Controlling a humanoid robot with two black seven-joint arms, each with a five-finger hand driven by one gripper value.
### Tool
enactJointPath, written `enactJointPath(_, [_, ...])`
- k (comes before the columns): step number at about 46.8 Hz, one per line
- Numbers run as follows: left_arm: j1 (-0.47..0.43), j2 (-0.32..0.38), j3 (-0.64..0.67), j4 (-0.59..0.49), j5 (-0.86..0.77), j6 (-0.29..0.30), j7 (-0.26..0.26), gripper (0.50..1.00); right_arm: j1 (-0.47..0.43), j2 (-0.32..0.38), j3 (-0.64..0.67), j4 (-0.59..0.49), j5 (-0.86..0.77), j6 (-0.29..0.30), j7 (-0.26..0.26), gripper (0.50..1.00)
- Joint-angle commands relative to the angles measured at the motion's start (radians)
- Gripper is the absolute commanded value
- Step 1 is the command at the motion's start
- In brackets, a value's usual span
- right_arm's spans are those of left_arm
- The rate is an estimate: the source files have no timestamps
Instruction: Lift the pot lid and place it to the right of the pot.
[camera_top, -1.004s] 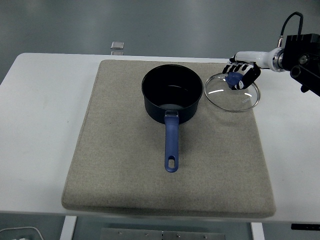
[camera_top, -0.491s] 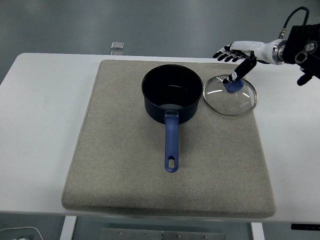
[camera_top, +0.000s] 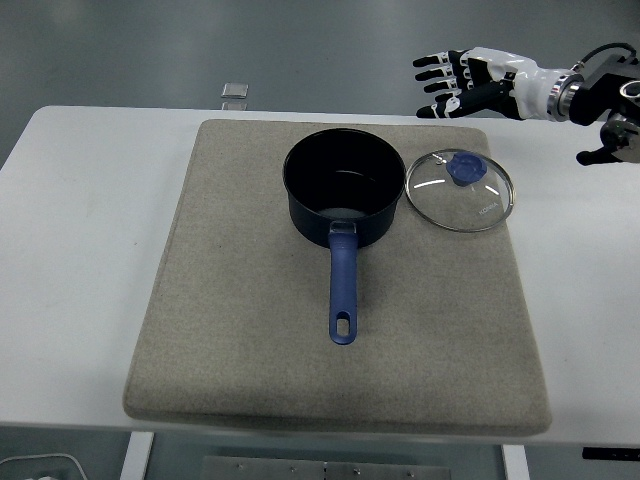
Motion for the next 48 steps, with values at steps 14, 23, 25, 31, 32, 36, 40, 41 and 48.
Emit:
enactJointPath(14, [0.000,0.000,0.000,0.000,-0.001,0.001,0.000,1.000,-0.146,0.004,0.159,-0.003,0.359,0.001,0.000,0.899])
enactJointPath(23, [0.000,0.000,0.000,0.000,0.000,0.000,0.000,1.000,-0.189,0.012,0.169,-0.005,0.480,-0.002,0.000,0.901])
enactJointPath(25, [0.000,0.000,0.000,0.000,0.000,0.000,0.000,1.000,-0.192,0.012,0.170,-0.006,0.506,-0.002,0.000,0.901])
enactJointPath(31, [0.000,0.000,0.000,0.000,0.000,0.000,0.000,1.000,-0.201,0.012,0.168,-0.012,0.580,-0.003,0.000,0.901])
enactJointPath(32, [0.000,0.000,0.000,0.000,0.000,0.001,0.000,1.000,-0.204,0.012,0.168,-0.012,0.580,-0.003,0.000,0.901])
enactJointPath(36, [0.000,0.000,0.000,0.000,0.000,0.000,0.000,1.000,-0.208,0.012,0.168,-0.014,0.581,-0.005,0.002,0.901])
enactJointPath(40, [0.000,0.000,0.000,0.000,0.000,0.000,0.000,1.000,-0.208,0.012,0.170,-0.021,0.583,-0.002,0.002,0.901])
enactJointPath(41, [0.000,0.000,0.000,0.000,0.000,0.000,0.000,1.000,-0.208,0.012,0.170,-0.023,0.583,-0.002,0.002,0.901])
enactJointPath(48, [0.000,0.000,0.000,0.000,0.000,0.000,0.000,1.000,-0.208,0.012,0.177,-0.023,0.584,-0.002,0.002,0.903])
